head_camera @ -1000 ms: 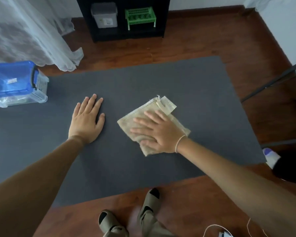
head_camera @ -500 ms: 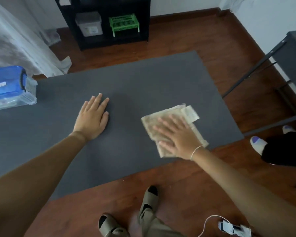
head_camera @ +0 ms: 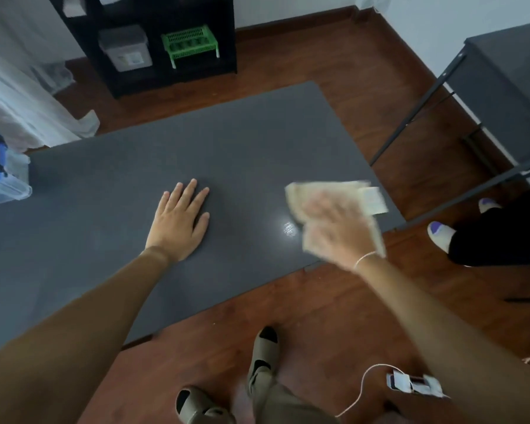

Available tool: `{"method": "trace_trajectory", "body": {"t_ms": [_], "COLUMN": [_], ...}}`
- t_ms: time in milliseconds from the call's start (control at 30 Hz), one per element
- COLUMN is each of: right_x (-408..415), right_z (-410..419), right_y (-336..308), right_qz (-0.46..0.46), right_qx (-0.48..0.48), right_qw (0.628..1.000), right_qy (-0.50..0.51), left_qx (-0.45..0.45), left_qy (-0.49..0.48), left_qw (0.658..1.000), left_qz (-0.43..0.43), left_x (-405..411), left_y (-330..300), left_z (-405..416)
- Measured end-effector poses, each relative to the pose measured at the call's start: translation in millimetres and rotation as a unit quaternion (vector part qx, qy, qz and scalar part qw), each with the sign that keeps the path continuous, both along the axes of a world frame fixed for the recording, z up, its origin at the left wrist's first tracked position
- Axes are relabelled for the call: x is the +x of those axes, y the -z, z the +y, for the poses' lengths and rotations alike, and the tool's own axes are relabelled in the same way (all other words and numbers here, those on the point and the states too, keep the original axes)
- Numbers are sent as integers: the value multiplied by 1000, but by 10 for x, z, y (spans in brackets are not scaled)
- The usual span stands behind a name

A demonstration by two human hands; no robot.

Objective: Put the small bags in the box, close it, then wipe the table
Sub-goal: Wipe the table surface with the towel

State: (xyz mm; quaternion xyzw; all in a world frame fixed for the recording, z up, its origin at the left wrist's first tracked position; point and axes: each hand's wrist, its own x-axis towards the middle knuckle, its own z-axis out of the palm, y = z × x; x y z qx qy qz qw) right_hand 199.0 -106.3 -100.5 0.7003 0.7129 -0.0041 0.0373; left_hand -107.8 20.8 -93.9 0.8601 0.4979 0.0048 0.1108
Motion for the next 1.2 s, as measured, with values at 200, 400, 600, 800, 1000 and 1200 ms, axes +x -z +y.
{"method": "trace_trajectory", "body": {"t_ms": [200,400,600,800,1000,1200], "right_x": [275,-1132,-305,-302,-42,274], "right_z": [268,49,291,669,442,1327], "right_y": [-13,-40,-27,35,45,-16], "right_qz": [97,215,189,116,87,105], "right_qx": [-17,-66,-27,-56,-38,-24], "right_qw": [932,974,972,961,980,960], "right_qy": [348,-31,138,246,177,258], "left_qx": [13,6,-17,2,3,-1], "left_qy": [-2,-4,7,7,-10,-22], "left_qw": [1000,1000,1000,1000,1000,1000], "left_qz": [1,4,-7,-3,5,12], "left_x": [-4,1,-51,-41,41,79], "left_y": [33,11,-25,-80,-72,-34], "left_z": [-17,-34,23,49,241,276]}}
